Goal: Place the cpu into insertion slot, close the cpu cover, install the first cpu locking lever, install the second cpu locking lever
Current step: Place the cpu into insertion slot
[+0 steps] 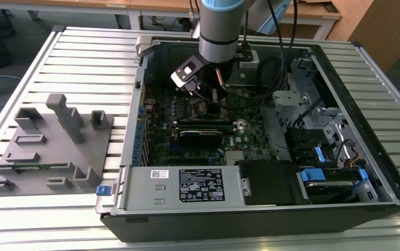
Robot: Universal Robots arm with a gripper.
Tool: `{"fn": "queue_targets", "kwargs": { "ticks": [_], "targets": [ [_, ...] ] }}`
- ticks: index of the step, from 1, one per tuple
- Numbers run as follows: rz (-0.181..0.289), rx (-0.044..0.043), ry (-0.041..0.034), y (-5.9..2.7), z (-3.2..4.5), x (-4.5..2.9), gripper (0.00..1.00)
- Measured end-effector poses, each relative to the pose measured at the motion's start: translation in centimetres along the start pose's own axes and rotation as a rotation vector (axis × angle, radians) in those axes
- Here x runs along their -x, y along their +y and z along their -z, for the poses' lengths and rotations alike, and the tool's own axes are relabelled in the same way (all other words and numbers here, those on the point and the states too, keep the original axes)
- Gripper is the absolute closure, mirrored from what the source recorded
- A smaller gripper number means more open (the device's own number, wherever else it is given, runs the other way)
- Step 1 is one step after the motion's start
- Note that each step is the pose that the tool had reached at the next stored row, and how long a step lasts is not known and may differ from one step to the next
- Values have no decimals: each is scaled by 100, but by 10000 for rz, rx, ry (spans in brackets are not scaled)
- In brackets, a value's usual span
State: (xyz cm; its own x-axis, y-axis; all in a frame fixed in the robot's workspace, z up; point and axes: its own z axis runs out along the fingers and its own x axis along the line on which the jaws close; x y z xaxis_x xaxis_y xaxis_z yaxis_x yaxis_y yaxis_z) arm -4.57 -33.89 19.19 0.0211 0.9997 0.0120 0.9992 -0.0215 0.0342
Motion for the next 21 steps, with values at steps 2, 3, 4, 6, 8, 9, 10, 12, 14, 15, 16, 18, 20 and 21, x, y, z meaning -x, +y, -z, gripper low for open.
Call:
{"fn": "queue_targets", "kwargs": {
  "ticks": [2, 3, 4, 6, 8, 9, 10, 12, 14, 15, 16, 18, 20, 21],
  "targets": [
    [0, 1, 2, 0, -1, 0, 46],
    [-1, 1, 2, 0, -2, 0, 46],
    [-1, 2, 2, 0, -2, 0, 46],
    [-1, 2, 4, 0, -2, -1, 46],
    [-1, 2, 4, 0, -2, -1, 46],
    [-1, 3, 4, 0, -2, -1, 46],
    [-1, 2, 4, 0, -3, -1, 46],
    [-1, 2, 4, 0, -2, -1, 46],
    [-1, 2, 4, 0, -3, -1, 46],
    [-1, 2, 4, 0, -3, -1, 46],
    [-1, 2, 4, 0, -3, -1, 46],
    [0, 10, 16, 2, -7, -3, 45],
    [-1, 7, 12, 1, -6, -2, 39],
    [-1, 3, 5, 0, -3, -1, 33]
  ]
}}
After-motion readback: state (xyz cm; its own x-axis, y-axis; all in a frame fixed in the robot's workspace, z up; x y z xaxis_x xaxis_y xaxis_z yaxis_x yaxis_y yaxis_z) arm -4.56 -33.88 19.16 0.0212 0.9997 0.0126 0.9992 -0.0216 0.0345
